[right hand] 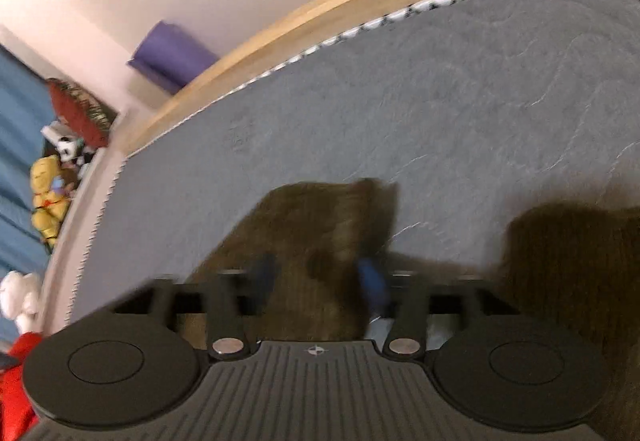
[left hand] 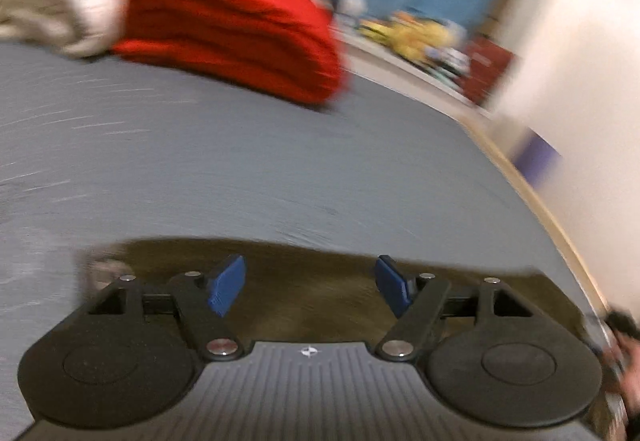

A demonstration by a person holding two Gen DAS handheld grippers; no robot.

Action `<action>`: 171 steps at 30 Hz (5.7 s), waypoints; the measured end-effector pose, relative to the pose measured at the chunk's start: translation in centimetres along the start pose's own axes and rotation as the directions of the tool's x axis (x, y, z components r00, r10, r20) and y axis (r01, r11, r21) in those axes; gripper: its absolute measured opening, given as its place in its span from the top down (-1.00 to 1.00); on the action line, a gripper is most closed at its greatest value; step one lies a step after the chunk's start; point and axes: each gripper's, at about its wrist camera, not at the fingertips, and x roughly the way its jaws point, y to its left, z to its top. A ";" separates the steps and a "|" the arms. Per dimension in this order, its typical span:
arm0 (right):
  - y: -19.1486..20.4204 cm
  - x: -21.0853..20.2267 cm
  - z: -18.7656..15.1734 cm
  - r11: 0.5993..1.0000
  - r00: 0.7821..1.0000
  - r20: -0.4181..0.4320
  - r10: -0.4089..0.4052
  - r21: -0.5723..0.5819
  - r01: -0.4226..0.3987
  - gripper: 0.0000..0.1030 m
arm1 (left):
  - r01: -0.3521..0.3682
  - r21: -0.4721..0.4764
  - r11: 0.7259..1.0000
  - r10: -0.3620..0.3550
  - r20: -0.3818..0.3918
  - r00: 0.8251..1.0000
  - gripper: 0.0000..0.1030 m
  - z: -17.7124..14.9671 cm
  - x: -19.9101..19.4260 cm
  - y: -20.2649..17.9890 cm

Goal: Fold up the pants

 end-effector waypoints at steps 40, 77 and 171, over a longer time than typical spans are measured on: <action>1.1 -8.3 2.4 0.980 0.999 -0.035 0.005 -0.198 -0.011 -0.35 | -0.198 -0.297 0.934 0.126 -0.243 0.962 -0.50 1.4 -7.9 20.6; -4.1 -9.3 3.5 0.846 0.995 -0.085 -0.059 -0.534 0.004 -0.38 | -0.149 0.445 0.883 0.187 -0.042 0.982 -0.37 -4.3 -22.5 -3.1; -5.6 -14.6 1.6 0.939 0.969 -0.078 -0.236 -0.275 0.207 0.84 | -0.025 0.493 0.870 0.139 -0.198 0.970 -0.47 -9.3 -12.7 -9.0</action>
